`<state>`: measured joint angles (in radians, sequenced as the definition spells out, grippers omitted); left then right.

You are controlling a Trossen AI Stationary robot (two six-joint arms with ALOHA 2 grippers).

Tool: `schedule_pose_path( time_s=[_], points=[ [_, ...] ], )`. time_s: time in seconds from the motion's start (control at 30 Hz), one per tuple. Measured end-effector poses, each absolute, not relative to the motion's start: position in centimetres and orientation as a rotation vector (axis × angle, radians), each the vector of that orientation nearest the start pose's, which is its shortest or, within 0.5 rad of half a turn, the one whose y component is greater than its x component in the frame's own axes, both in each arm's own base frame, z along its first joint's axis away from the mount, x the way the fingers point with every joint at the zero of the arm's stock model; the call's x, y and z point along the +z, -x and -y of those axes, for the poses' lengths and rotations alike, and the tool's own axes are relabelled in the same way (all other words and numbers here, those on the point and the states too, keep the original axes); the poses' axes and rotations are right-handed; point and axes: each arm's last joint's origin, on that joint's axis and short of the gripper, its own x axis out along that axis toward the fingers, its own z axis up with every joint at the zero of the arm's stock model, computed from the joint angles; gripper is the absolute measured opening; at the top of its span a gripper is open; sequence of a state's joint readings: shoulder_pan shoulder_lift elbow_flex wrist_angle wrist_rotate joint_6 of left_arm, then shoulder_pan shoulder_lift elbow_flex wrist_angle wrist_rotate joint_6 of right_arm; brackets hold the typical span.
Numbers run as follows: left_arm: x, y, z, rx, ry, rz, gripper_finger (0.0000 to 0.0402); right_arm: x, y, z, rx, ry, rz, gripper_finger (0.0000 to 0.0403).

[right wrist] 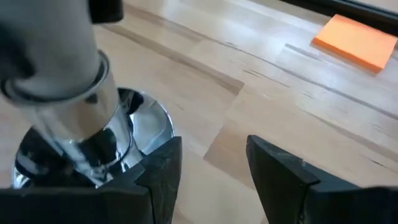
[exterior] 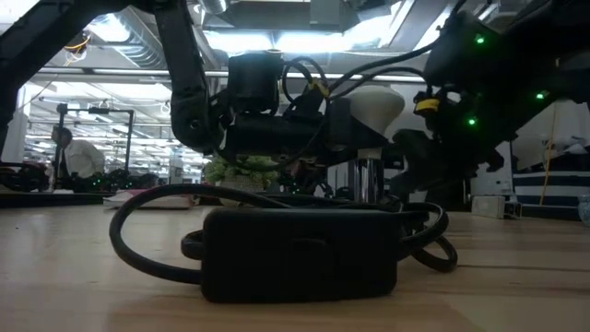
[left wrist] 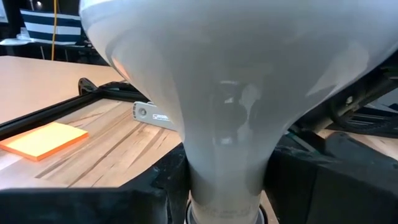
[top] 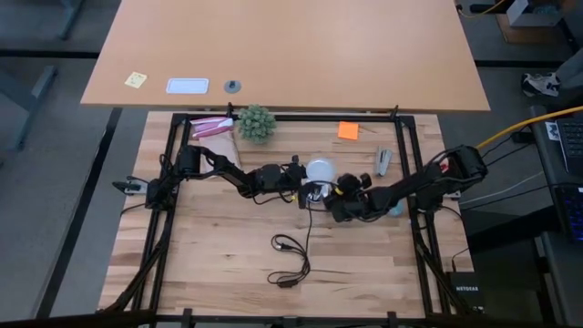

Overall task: Screw lightbulb
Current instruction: Remove the lightbulb from the lamp

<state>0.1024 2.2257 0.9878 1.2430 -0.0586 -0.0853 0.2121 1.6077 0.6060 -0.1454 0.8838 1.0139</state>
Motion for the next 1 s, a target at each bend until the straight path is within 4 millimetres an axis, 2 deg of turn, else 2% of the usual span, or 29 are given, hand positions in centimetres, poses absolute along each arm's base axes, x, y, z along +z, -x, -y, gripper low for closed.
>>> schedule_pose_path(
  time_s=[0.23,0.63,1.0],
  points=[
    [10.2,-41.2,-4.4,0.161,0.084,0.013,0.0151,11.7,-25.5,-2.1,-0.951,-0.323,-0.573,0.0188],
    [10.1,-41.2,-4.6,0.164,0.078,0.014,0.0151,10.9,-24.9,-2.3,-0.850,-0.438,-0.690,0.0188],
    [10.2,-41.2,-4.6,0.170,0.077,0.017,0.0151,11.4,-25.8,-4.9,-0.665,-0.568,-0.622,0.0188]
  ],
)
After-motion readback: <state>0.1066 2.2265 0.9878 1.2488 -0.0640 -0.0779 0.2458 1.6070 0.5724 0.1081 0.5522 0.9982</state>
